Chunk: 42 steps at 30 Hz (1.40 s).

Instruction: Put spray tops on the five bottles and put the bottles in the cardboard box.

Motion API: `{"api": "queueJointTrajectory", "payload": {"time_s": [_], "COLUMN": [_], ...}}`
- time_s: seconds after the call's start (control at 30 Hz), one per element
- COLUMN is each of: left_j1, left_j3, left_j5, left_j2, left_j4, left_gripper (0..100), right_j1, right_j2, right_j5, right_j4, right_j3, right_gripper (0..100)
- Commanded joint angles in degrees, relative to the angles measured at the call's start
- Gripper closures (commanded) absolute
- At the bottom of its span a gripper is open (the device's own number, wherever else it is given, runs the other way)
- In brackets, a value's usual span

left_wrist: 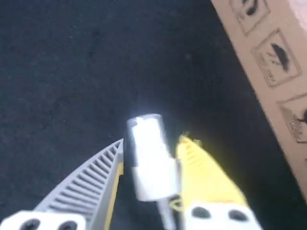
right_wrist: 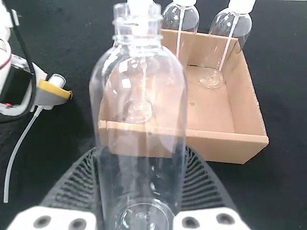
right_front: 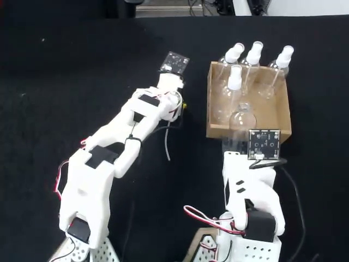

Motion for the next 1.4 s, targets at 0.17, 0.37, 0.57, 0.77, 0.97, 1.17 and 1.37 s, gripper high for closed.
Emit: {"api": "queueJointTrajectory", "payload": {"time_s": [0.17, 0.37, 0.57, 0.77, 0.97, 1.17, 1.37], "left_j1": [0.5, -0.8, -4.6, -9.9, -16.5, -19.3, -20.7], "left_j3": [-8.3, -9.5, -0.3, 18.4, 23.3, 20.0, 16.7], "left_j5": [0.4, -0.1, -6.0, -10.7, -17.0, -22.9, -27.9], "left_j2": [-2.8, -9.3, -19.2, -28.6, -28.7, -28.8, -28.7], "left_j4": [23.0, 39.3, 41.9, 26.5, 27.4, 36.7, 43.3], "left_gripper": [95, 97, 97, 97, 97, 97, 80], "right_j1": [0.6, 0.6, 0.7, 0.6, 0.9, 0.6, 0.9], "right_j2": [-4.6, -4.6, -4.6, -4.6, -4.6, -4.6, -4.6], "right_j5": [0.0, 0.0, 0.0, 0.0, 0.0, -0.1, -0.2], "right_j4": [-1.3, -1.3, -1.2, -1.3, -1.3, -1.4, -1.3], "right_j3": [-0.7, -0.7, -0.6, 0.0, 0.0, 0.0, 0.0], "right_gripper": [98.8, 98.8, 98.8, 98.8, 98.8, 98.8, 98.8]}}
